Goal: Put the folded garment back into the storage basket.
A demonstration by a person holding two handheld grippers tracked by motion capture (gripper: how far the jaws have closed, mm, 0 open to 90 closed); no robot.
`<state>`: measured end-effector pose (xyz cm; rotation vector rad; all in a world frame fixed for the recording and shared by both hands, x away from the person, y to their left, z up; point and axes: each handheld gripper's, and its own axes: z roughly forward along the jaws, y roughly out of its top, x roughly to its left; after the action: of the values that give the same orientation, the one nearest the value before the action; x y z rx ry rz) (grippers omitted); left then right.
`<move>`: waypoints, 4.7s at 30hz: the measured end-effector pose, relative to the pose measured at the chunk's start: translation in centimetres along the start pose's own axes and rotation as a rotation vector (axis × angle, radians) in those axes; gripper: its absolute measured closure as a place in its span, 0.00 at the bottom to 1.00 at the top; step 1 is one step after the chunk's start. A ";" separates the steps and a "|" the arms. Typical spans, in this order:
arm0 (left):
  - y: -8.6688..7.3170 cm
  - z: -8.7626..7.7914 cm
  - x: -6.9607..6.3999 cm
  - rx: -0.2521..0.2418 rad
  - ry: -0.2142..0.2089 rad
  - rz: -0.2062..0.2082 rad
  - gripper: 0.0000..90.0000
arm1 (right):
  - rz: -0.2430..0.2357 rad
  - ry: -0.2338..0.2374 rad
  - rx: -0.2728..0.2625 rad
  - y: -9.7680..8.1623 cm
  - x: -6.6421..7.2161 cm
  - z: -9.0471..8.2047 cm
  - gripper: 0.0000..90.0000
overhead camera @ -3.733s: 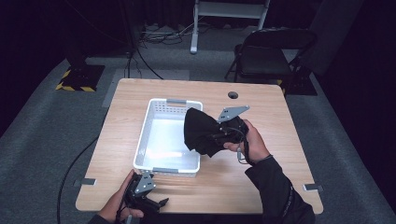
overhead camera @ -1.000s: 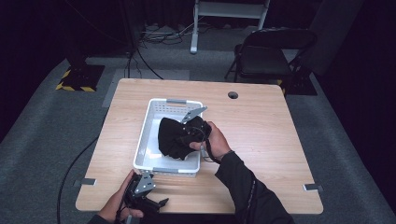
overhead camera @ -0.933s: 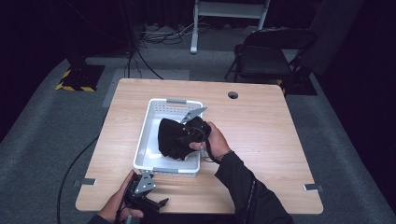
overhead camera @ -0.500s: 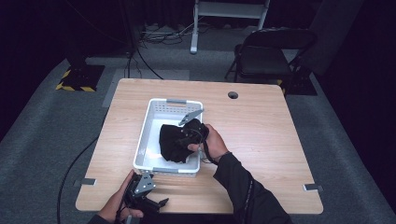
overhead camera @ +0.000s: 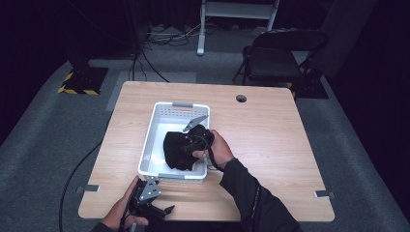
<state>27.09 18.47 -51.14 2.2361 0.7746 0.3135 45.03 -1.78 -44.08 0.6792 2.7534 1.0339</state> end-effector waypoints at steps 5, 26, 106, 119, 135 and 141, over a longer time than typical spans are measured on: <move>0.0 0.0 0.0 0.000 0.000 0.000 0.00 | -0.003 0.003 0.015 0.0 0.0 0.2 0.55; 0.0 0.0 0.0 0.001 0.000 0.001 0.00 | -0.176 -0.094 0.089 0.3 1.5 0.5 0.05; 0.0 0.0 0.0 0.001 -0.002 0.001 0.00 | -0.244 -0.254 0.006 -3.8 1.7 -9.5 0.05; 0.0 0.0 0.0 0.000 0.000 0.001 0.00 | -0.255 -0.273 0.015 -5.3 1.6 -11.0 0.05; 0.0 0.0 0.0 0.000 0.000 0.000 0.00 | -0.242 -0.303 0.026 -8.1 1.3 -13.0 0.05; 0.0 0.0 0.0 0.001 0.000 0.000 0.00 | -0.217 -0.304 0.025 -9.3 0.9 -13.5 0.05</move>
<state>27.12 18.44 -51.13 2.2366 0.7756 0.3136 37.22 -15.57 -39.89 0.4811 2.5106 0.7809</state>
